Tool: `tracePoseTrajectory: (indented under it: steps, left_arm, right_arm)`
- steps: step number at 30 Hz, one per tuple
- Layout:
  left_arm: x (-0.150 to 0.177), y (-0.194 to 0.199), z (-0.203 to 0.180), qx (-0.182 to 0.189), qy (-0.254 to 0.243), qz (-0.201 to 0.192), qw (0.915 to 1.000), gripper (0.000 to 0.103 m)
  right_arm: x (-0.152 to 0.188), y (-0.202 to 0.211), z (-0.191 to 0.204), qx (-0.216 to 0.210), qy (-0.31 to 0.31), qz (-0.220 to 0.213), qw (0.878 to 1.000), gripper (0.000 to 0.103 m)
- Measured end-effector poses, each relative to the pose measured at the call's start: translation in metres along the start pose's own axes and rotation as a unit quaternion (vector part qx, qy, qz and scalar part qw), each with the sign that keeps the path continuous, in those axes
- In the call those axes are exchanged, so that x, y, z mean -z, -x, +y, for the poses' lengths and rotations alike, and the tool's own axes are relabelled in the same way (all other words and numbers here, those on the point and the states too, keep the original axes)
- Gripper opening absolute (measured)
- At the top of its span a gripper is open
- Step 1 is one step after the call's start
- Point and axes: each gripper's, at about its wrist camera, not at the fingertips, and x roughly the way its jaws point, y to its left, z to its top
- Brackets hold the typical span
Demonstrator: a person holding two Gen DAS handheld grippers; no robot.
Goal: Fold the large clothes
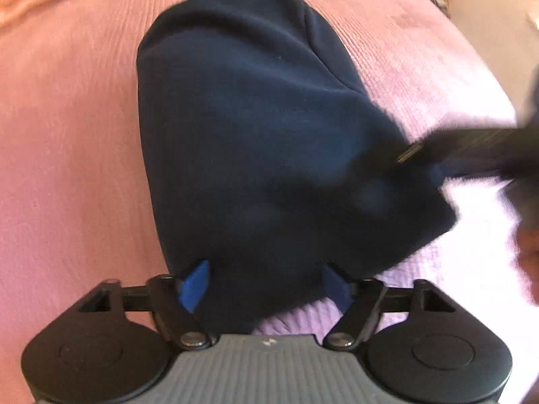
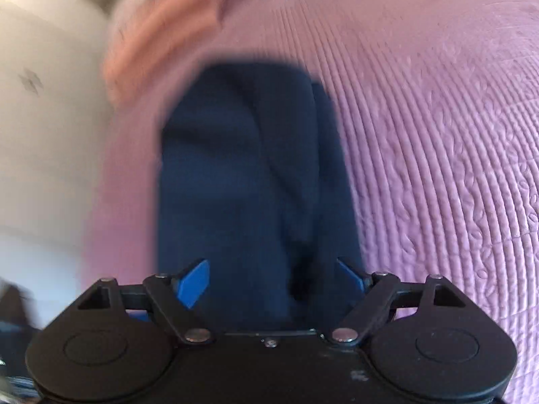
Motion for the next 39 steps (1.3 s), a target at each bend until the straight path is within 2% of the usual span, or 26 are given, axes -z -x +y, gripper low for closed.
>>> tracePoseTrajectory:
  steps: [1, 2, 4, 5, 7, 8, 10, 11, 13, 15, 16, 17, 18, 19, 20, 23, 25, 29, 31, 32, 33, 34, 35, 36, 37, 39]
  left_arm:
    - [-0.003, 0.007, 0.009, 0.026, 0.020, 0.007, 0.9994, 0.061]
    - [-0.002, 0.016, 0.018, 0.050, 0.045, 0.011, 0.9977, 0.062]
    - [-0.007, 0.036, 0.038, 0.076, 0.105, -0.007, 0.9915, 0.063]
    - [-0.010, 0.043, 0.046, 0.084, 0.132, -0.021, 0.9875, 0.066]
    - [-0.016, 0.050, 0.050, 0.112, 0.160, -0.044, 0.9797, 0.069]
    - [-0.021, 0.047, 0.048, 0.110, 0.159, -0.051, 0.9797, 0.070]
    - [-0.027, 0.025, 0.041, 0.044, 0.151, -0.052, 0.9862, 0.068]
    - [-0.028, 0.004, 0.041, 0.016, 0.149, -0.035, 0.9881, 0.069]
    - [-0.021, -0.025, 0.046, 0.003, 0.163, -0.014, 0.9866, 0.082]
    - [-0.012, -0.037, 0.051, 0.017, 0.164, -0.017, 0.9862, 0.086]
    - [-0.009, -0.039, 0.055, 0.027, 0.167, -0.016, 0.9854, 0.086]
    - [-0.008, -0.039, 0.059, 0.037, 0.176, -0.015, 0.9837, 0.086]
    - [-0.008, -0.039, 0.062, 0.043, 0.181, -0.012, 0.9825, 0.086]
    - [-0.007, -0.039, 0.064, 0.046, 0.181, -0.011, 0.9824, 0.087]
    - [-0.007, -0.041, 0.063, 0.046, 0.177, -0.009, 0.9831, 0.087]
    - [-0.011, -0.041, 0.057, 0.037, 0.149, -0.011, 0.9881, 0.088]
    - [-0.010, -0.040, 0.054, 0.033, 0.134, -0.010, 0.9903, 0.088]
    - [-0.019, -0.043, 0.053, 0.030, 0.102, -0.010, 0.9943, 0.090]
    - [-0.022, -0.045, 0.053, 0.031, 0.088, -0.011, 0.9955, 0.091]
    - [-0.022, -0.045, 0.053, 0.032, 0.083, -0.011, 0.9960, 0.092]
    - [-0.023, -0.044, 0.054, 0.033, 0.080, -0.011, 0.9962, 0.092]
    - [-0.023, -0.044, 0.055, 0.034, 0.080, -0.010, 0.9962, 0.093]
    - [-0.023, -0.043, 0.056, 0.037, 0.082, -0.009, 0.9959, 0.093]
    - [-0.023, -0.043, 0.058, 0.039, 0.086, -0.007, 0.9955, 0.093]
    - [-0.026, -0.047, 0.060, 0.041, 0.089, -0.006, 0.9952, 0.093]
    - [-0.028, -0.050, 0.061, 0.040, 0.092, -0.005, 0.9949, 0.093]
  right_arm:
    - [0.004, -0.005, -0.006, -0.017, -0.023, -0.004, 1.000, 0.048]
    - [0.008, -0.001, -0.007, -0.021, -0.042, -0.026, 0.999, 0.032]
    - [0.011, 0.020, 0.007, 0.008, -0.011, -0.056, 0.998, 0.018]
    - [0.018, 0.037, 0.016, 0.023, 0.009, -0.083, 0.996, 0.004]
    - [0.024, 0.060, 0.014, 0.030, -0.011, -0.113, 0.993, 0.004]
    - [0.031, 0.060, 0.008, 0.043, -0.013, -0.111, 0.993, 0.004]
    - [0.041, 0.036, 0.001, 0.082, 0.003, -0.090, 0.993, 0.003]
    - [0.044, 0.018, -0.003, 0.099, 0.015, -0.071, 0.992, 0.003]
    - [0.040, -0.003, -0.010, 0.107, 0.013, -0.055, 0.993, 0.004]
    - [0.028, -0.001, -0.009, 0.099, -0.002, -0.064, 0.993, 0.007]
    - [0.018, 0.007, -0.007, 0.093, -0.003, -0.078, 0.993, 0.014]
    - [0.016, 0.011, -0.003, 0.089, 0.000, -0.087, 0.992, 0.028]
    - [0.003, 0.016, 0.001, 0.077, 0.003, -0.096, 0.992, 0.068]
    - [-0.016, 0.021, 0.003, 0.056, 0.010, -0.112, 0.992, 0.090]
    - [-0.023, 0.027, 0.010, 0.042, 0.019, -0.132, 0.990, 0.103]
    - [-0.084, 0.018, 0.030, 0.034, 0.086, -0.188, 0.978, 0.102]
    - [-0.127, -0.008, 0.043, 0.053, 0.133, -0.191, 0.971, 0.102]
    - [-0.184, -0.056, 0.066, 0.037, 0.212, -0.112, 0.970, 0.102]
    - [-0.198, -0.081, 0.067, 0.037, 0.225, -0.073, 0.971, 0.102]
    - [-0.201, -0.092, 0.064, 0.035, 0.217, -0.046, 0.975, 0.090]
    - [-0.200, -0.096, 0.064, 0.035, 0.213, -0.042, 0.976, 0.025]
    - [-0.196, -0.096, 0.066, 0.063, 0.188, -0.053, 0.979, 0.008]
    - [-0.191, -0.091, 0.066, 0.067, 0.140, -0.066, 0.986, 0.003]
    - [-0.182, -0.083, 0.070, 0.046, 0.127, -0.075, 0.988, 0.002]
    - [-0.173, -0.075, 0.079, 0.069, 0.134, -0.093, 0.984, 0.002]
    - [-0.162, -0.056, 0.095, 0.132, 0.166, -0.136, 0.968, 0.002]
